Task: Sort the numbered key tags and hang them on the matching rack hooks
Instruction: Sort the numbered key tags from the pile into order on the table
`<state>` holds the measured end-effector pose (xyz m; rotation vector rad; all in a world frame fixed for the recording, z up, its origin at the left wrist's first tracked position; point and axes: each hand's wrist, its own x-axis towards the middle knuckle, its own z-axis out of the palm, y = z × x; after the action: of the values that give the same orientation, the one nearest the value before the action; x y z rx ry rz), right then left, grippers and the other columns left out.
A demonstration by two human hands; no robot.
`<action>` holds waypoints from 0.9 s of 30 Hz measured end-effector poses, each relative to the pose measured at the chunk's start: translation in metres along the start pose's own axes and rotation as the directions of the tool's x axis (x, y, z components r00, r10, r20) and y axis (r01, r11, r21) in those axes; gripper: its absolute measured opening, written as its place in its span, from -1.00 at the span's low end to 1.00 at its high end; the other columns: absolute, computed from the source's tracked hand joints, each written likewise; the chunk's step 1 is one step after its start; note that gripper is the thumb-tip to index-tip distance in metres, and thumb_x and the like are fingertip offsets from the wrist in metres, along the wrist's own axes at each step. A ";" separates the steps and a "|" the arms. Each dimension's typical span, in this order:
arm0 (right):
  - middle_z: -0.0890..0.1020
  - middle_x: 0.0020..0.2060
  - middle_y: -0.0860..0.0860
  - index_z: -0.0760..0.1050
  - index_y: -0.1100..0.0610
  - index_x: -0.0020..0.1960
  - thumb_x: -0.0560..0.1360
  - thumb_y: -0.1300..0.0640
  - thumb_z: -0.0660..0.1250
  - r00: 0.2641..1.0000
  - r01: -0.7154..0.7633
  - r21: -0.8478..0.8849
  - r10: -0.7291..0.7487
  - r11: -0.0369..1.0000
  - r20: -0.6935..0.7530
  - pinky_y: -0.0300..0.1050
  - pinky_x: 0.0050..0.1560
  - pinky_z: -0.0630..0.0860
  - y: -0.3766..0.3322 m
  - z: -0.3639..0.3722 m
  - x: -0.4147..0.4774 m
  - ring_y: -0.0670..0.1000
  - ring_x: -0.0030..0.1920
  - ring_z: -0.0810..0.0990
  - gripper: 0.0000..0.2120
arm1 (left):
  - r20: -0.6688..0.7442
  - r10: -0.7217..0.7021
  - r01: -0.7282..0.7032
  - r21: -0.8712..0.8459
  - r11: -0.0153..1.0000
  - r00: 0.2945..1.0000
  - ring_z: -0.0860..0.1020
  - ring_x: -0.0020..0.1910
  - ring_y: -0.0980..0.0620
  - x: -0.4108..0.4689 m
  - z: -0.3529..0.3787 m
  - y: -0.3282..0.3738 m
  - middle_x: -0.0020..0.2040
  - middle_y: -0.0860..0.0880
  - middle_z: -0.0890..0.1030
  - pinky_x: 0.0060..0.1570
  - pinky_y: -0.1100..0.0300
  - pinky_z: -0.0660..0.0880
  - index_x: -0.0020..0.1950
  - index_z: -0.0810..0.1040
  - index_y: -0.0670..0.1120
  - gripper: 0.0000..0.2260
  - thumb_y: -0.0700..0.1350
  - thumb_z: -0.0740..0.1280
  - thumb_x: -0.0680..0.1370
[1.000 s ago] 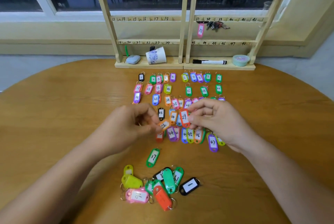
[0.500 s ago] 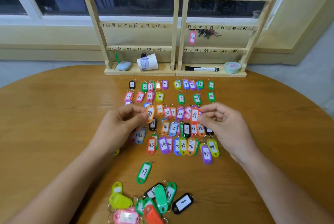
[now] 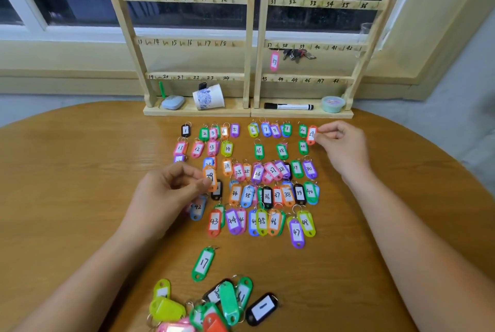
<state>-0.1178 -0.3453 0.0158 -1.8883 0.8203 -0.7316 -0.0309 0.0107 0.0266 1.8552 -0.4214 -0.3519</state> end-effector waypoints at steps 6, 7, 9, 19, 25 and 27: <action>0.77 -0.17 -0.05 0.69 0.00 0.03 0.53 0.15 0.57 0.995 -0.015 -0.008 0.016 1.000 0.099 0.03 0.04 0.69 0.002 -0.005 -0.018 -0.10 -0.10 0.76 -0.88 | -0.010 0.026 -0.026 0.020 0.999 1.000 0.63 -0.33 0.13 -0.001 0.001 0.002 -0.20 -0.05 0.76 -0.16 0.09 0.58 -0.07 0.73 0.08 -0.94 0.00 0.57 0.53; 0.77 -0.17 -0.05 0.69 -0.01 0.03 0.52 0.15 0.57 0.991 -0.014 -0.020 0.017 1.000 0.133 0.05 0.03 0.69 0.002 -0.006 -0.023 -0.08 -0.10 0.76 -0.87 | -0.009 0.030 -0.030 0.025 0.999 1.000 0.63 -0.33 0.13 -0.002 0.002 0.003 -0.20 -0.04 0.76 -0.17 0.10 0.58 -0.08 0.72 0.11 -0.94 -0.01 0.58 0.53; 0.77 -0.20 -0.05 0.68 -0.02 0.00 0.52 0.16 0.58 0.982 -0.001 -0.067 0.014 0.998 0.187 0.08 0.04 0.68 0.003 -0.007 -0.031 -0.06 -0.13 0.76 -0.87 | -0.008 0.030 -0.030 0.033 0.999 1.000 0.62 -0.34 0.15 -0.003 0.002 0.004 -0.21 -0.04 0.75 -0.19 0.11 0.57 -0.08 0.72 0.12 -0.92 -0.03 0.59 0.52; 0.72 -0.28 -0.04 0.66 -0.07 -0.07 0.51 0.11 0.58 0.965 0.093 -0.220 -0.033 0.971 0.261 -0.07 -0.19 0.55 0.006 -0.003 -0.046 -0.13 -0.28 0.64 -0.88 | 0.026 -0.013 0.013 0.005 1.000 1.000 0.76 -0.12 0.01 -0.005 0.006 0.008 -0.15 -0.05 0.78 -0.03 0.06 0.65 0.05 0.70 -0.03 -0.81 -0.07 0.60 0.49; 0.67 -0.24 -0.06 0.67 -0.07 -0.04 0.58 0.09 0.51 0.977 0.167 -0.229 -0.130 0.959 0.171 -0.27 -0.29 0.43 0.006 -0.008 -0.044 -0.16 -0.31 0.54 -0.93 | 0.021 -0.069 0.071 -0.131 0.989 0.997 0.77 -0.11 -0.09 -0.002 0.011 0.006 -0.14 -0.17 0.77 -0.25 0.22 0.60 0.08 0.68 -0.08 -0.83 -0.17 0.57 0.53; 0.64 -0.26 -0.08 0.67 -0.06 -0.02 0.60 0.11 0.48 0.979 0.168 -0.212 -0.138 0.963 0.149 -0.25 -0.29 0.42 0.008 -0.010 -0.041 -0.19 -0.33 0.52 -0.93 | 0.011 -0.099 0.099 -0.184 0.978 0.995 0.75 -0.13 -0.07 0.003 0.014 0.009 -0.14 -0.20 0.76 -0.26 0.23 0.58 0.08 0.68 -0.10 -0.83 -0.16 0.58 0.52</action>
<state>-0.1525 -0.3207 0.0070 -2.1974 0.7004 -0.6193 -0.0357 -0.0045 0.0303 1.6986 -0.2882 -0.4459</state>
